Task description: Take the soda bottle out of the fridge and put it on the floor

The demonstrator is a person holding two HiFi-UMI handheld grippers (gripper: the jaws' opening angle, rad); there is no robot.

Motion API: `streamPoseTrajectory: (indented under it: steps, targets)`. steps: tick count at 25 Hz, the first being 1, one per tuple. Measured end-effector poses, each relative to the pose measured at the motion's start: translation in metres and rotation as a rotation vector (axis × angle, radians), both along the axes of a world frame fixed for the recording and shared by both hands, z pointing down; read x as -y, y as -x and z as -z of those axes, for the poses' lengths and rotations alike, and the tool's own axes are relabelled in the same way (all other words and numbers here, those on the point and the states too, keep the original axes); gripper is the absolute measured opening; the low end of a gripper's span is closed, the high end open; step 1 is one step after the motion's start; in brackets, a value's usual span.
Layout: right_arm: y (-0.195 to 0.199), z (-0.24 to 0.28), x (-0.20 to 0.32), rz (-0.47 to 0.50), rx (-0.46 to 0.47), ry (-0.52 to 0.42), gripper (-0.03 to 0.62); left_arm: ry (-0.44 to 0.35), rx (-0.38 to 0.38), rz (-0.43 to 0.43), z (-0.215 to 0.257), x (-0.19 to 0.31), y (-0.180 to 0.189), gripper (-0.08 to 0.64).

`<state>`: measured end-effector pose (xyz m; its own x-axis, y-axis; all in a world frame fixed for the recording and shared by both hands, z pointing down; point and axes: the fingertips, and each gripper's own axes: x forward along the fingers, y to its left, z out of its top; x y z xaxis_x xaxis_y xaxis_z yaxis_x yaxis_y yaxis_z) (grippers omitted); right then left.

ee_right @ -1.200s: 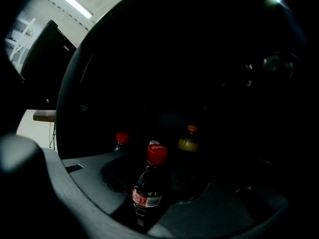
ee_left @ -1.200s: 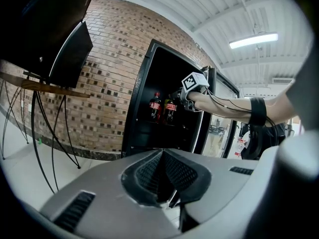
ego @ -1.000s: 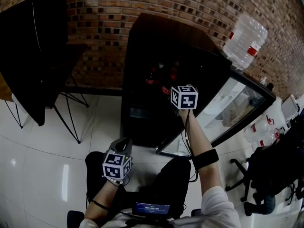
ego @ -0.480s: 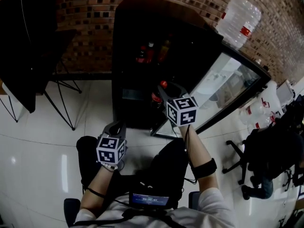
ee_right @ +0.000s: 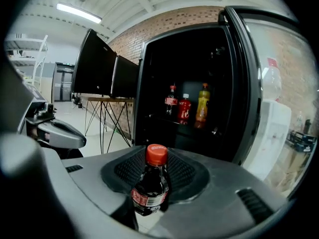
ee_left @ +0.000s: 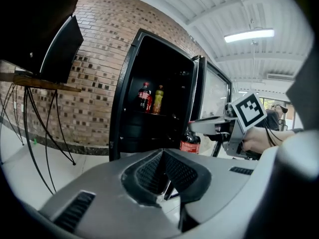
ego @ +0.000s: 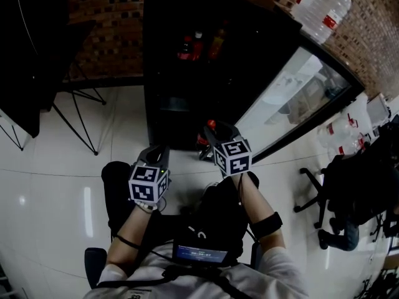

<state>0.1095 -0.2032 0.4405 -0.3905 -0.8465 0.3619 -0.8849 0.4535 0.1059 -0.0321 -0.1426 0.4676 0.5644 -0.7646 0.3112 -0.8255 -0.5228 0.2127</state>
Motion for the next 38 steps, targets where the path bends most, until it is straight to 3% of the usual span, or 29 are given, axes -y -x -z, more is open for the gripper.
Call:
streamPoseTrajectory:
  steps: [14,38]
  targets:
    - [0.024,-0.177,-0.008,-0.023,-0.006,0.200,0.155,0.065,-0.014,-0.018,-0.037,0.019,-0.006,0.002]
    - [0.022,-0.443,0.009,-0.148,-0.140,0.439,0.153,0.170,-0.009,0.011,-0.095,0.045,0.015,0.003]
